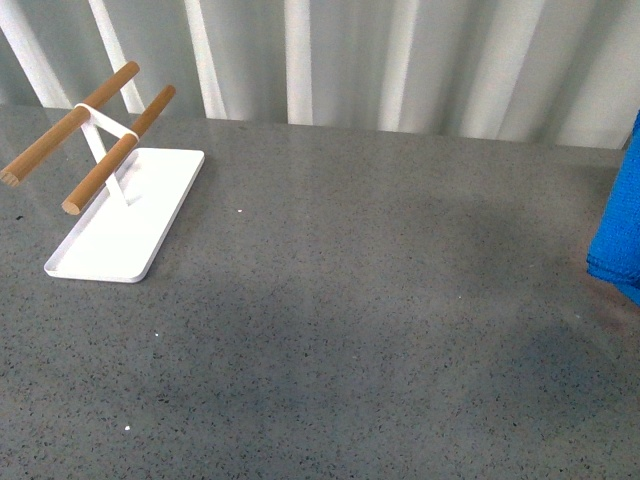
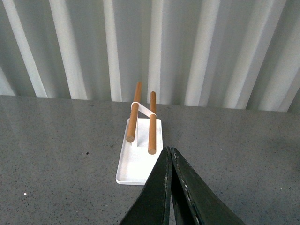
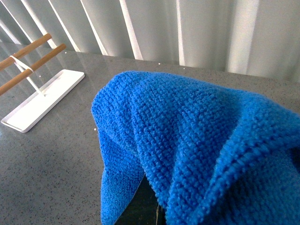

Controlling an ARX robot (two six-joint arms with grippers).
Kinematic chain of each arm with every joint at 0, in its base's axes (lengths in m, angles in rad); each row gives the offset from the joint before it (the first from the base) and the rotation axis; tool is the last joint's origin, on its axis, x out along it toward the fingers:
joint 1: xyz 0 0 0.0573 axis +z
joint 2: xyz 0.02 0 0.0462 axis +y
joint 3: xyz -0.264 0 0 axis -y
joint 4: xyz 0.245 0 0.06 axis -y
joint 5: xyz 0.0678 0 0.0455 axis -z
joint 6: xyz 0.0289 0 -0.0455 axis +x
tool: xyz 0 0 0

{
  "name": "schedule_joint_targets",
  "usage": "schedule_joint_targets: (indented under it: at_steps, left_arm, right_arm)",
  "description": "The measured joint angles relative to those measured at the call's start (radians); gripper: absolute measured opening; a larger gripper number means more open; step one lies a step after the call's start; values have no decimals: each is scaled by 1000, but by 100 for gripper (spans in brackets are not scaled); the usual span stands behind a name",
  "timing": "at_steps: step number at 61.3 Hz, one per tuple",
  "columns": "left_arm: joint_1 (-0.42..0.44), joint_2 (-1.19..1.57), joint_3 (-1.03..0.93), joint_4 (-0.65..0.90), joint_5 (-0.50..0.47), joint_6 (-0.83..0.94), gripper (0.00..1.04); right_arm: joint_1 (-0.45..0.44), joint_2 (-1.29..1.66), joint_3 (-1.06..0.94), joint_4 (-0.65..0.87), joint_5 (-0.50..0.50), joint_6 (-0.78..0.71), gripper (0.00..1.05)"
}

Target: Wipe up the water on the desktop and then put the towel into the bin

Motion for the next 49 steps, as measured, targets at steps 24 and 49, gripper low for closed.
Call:
schedule_joint_targets:
  at_steps: [24,49]
  left_arm:
    - [0,0,0,0,0,0,43]
    - [0,-1,0,-1,0,0,97]
  right_arm:
    - [66,144,129,-175,130,-167,5]
    - [160,476,477,-327,249,-316,5]
